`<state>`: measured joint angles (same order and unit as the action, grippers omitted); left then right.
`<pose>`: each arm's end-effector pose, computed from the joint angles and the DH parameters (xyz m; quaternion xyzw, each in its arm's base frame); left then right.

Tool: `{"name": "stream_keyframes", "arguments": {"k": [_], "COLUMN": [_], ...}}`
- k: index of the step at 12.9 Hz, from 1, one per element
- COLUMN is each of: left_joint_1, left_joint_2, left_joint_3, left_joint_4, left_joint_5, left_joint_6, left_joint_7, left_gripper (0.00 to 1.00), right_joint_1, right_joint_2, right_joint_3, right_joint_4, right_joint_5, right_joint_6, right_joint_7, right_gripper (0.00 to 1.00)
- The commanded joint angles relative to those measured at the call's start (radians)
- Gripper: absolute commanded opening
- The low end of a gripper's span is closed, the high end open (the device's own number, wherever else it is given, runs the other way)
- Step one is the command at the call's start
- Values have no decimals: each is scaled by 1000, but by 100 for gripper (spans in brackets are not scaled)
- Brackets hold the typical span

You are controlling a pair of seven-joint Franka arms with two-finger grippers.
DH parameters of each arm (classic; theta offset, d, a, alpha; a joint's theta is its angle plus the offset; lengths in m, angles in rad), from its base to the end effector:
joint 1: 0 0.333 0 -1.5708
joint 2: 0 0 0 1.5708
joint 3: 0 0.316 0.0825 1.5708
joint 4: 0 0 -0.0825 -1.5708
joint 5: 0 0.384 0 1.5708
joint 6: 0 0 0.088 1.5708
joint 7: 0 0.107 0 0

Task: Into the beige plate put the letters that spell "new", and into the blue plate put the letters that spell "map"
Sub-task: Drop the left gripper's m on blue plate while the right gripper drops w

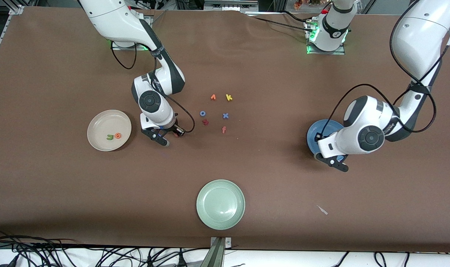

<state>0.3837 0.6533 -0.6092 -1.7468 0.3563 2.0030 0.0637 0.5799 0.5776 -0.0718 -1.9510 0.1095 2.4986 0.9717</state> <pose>0.6257 -0.0916 0.2331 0.9680 -0.2134 -0.1303 0.0226 0.5371 0.2995 0.1773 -0.9635 0.2672 0.0185 0.0001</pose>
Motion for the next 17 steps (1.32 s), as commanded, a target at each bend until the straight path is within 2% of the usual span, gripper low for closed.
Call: {"name": "stream_keyframes", "arguments": {"k": [1, 2, 3, 6, 8, 10, 14, 17], "left_joint_1": [60, 54, 47, 44, 44, 44, 12, -32], "left_joint_2": [-4, -4, -7, -14, -20, -37, -87, -93], "left_joint_3": [-44, -44, -44, -76, -103, -125, -139, -141], "left_joint_4": [-48, -51, -53, -31, -8, 27, 98, 240], "left_joint_5": [18, 18, 21, 32, 35, 35, 35, 33], "left_joint_6": [-7, -9, -9, -9, -13, -15, -26, -160], "left_joint_7": [21, 19, 12, 19, 18, 11, -2, -10], "left_gripper": [31, 48, 99, 100, 100, 100, 100, 100], "right_joint_1": [6, 6, 6, 6, -3, -40, -63, -63], "right_joint_2": [30, 31, 33, 33, 27, 9, -24, -22], "right_joint_3": [-3, -5, -5, -3, -8, -23, -130, -226], "right_joint_4": [27, 30, 32, 84, 188, 245, 245, 242], "right_joint_5": [6, 6, 4, 9, 9, 10, 6, -7], "right_joint_6": [-1, -1, -1, -30, -197, -355, -498, -566], "right_joint_7": [-10, -10, -10, -14, -28, -179, -488, -632], "right_gripper": [30, 26, 21, 2, 0, 0, 0, 0]}}
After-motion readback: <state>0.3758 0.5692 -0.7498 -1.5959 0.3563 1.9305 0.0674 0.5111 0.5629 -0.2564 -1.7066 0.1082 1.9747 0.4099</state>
